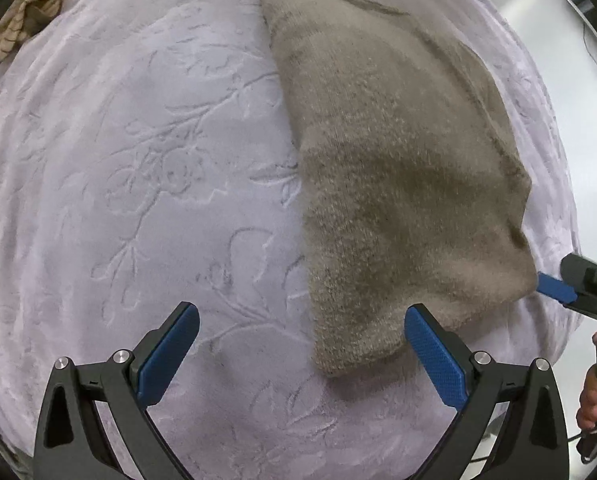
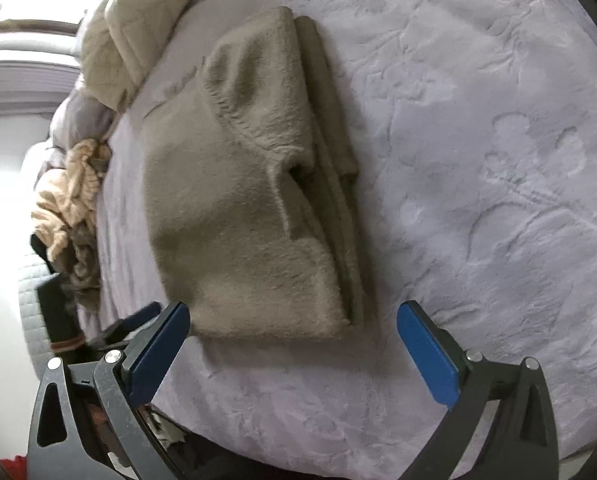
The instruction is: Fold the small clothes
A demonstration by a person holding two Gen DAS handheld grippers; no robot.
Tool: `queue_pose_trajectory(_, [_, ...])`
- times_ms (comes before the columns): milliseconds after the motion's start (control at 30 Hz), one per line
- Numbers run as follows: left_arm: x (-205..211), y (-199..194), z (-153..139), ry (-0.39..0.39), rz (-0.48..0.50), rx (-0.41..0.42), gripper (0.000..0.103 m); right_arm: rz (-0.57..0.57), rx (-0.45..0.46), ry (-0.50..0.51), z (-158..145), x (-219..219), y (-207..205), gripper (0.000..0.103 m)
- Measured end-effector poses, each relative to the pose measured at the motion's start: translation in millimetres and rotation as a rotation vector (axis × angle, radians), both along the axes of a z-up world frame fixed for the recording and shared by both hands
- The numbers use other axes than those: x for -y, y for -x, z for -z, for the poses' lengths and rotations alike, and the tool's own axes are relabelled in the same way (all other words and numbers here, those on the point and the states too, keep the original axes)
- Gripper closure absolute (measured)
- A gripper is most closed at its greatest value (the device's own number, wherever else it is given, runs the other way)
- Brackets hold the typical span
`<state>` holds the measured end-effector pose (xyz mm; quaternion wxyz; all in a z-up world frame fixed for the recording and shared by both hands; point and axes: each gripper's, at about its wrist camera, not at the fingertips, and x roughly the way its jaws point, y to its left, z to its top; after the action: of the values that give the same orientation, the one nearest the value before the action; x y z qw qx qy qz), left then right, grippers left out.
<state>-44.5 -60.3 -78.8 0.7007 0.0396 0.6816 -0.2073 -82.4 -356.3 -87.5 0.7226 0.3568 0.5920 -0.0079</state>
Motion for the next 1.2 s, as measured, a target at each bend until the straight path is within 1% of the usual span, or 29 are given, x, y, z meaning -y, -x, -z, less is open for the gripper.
queue_pose_trajectory(200, [-6.0, -8.0, -14.1, 0.041, -0.038, 0.03, 0.0, 0.002, 0.024, 0.04, -6.3, 17.8, -16.9, 0.0])
queue_pose_trajectory(267, [-6.3, -14.2, -15.2, 0.041, -0.047, 0.034, 0.0, 0.006, 0.047, 0.051, -9.6, 27.3, -31.0, 0.0])
queue_pose_trajectory(467, [-2.4, -30.1, -16.2, 0.033, -0.071, 0.051, 0.0, 0.037, 0.122, 0.021, -13.7, 49.6, -81.2, 0.0])
queue_pose_trajectory(500, [-0.6, -27.8, -16.7, 0.032, -0.075, 0.053, 0.0, 0.04, 0.129, 0.019, -12.1, 53.2, -91.1, 0.001])
queue_pose_trajectory(533, [-0.8, -26.3, -17.3, 0.033, -0.079, 0.056, 0.0, 0.039, 0.135, 0.011, -10.6, 55.6, -97.0, 0.005])
queue_pose_trajectory(567, [-1.4, -25.6, -18.4, 0.033, -0.083, 0.06, 0.0, 0.036, 0.139, -0.003, -7.9, 56.7, -103.0, 0.013])
queue_pose_trajectory(600, [-1.4, -26.6, -19.3, 0.034, -0.086, 0.062, 0.0, 0.029, 0.131, -0.02, -2.4, 58.2, -110.2, 0.018])
queue_pose_trajectory(667, [-3.7, -26.6, -19.3, 0.035, -0.093, 0.066, 0.0, 0.013, 0.082, -0.044, 9.8, 59.5, -118.8, 0.041])
queue_pose_trajectory(700, [-2.5, -27.6, -18.8, 0.034, -0.095, 0.065, 0.0, 0.005, 0.037, -0.054, 19.5, 59.8, -122.9, 0.05])
queue_pose_trajectory(733, [-0.3, -28.3, -18.1, 0.031, -0.098, 0.064, 0.0, 0.0, 0.033, -0.062, 21.9, 60.1, -124.4, 0.066])
queue_pose_trajectory(767, [0.1, -30.0, -17.6, 0.028, -0.1, 0.062, 0.0, -0.01, 0.047, -0.062, 19.4, 60.5, -124.5, 0.075])
queue_pose_trajectory(867, [5.6, -32.9, -19.3, 0.036, -0.105, 0.071, 0.0, -0.059, 0.1, 0.002, 0.1, 57.8, -117.9, 0.084])
queue_pose_trajectory(900, [7.0, -32.5, -19.1, 0.039, -0.104, 0.074, 0.0, -0.068, 0.103, 0.031, -3.4, 58.4, -115.3, 0.089])
queue_pose_trajectory(933, [7.8, -32.2, -18.4, 0.04, -0.101, 0.075, 0.0, -0.073, 0.091, 0.053, -2.3, 60.7, -114.1, 0.095])
queue_pose_trajectory(1000, [14.5, -35.2, -13.7, 0.031, -0.089, 0.069, 0.0, -0.065, 0.05, 0.059, 8.8, 66.6, -113.9, 0.095])
queue_pose_trajectory(1067, [19.4, -38.3, -9.5, 0.016, -0.08, 0.058, 0.0, -0.052, 0.033, 0.056, 14.9, 69.0, -115.5, 0.095])
queue_pose_trajectory(1200, [24.8, -40.2, -10.1, 0.009, -0.074, 0.061, 0.0, -0.054, 0.009, 0.125, 15.5, 65.7, -113.3, 0.095])
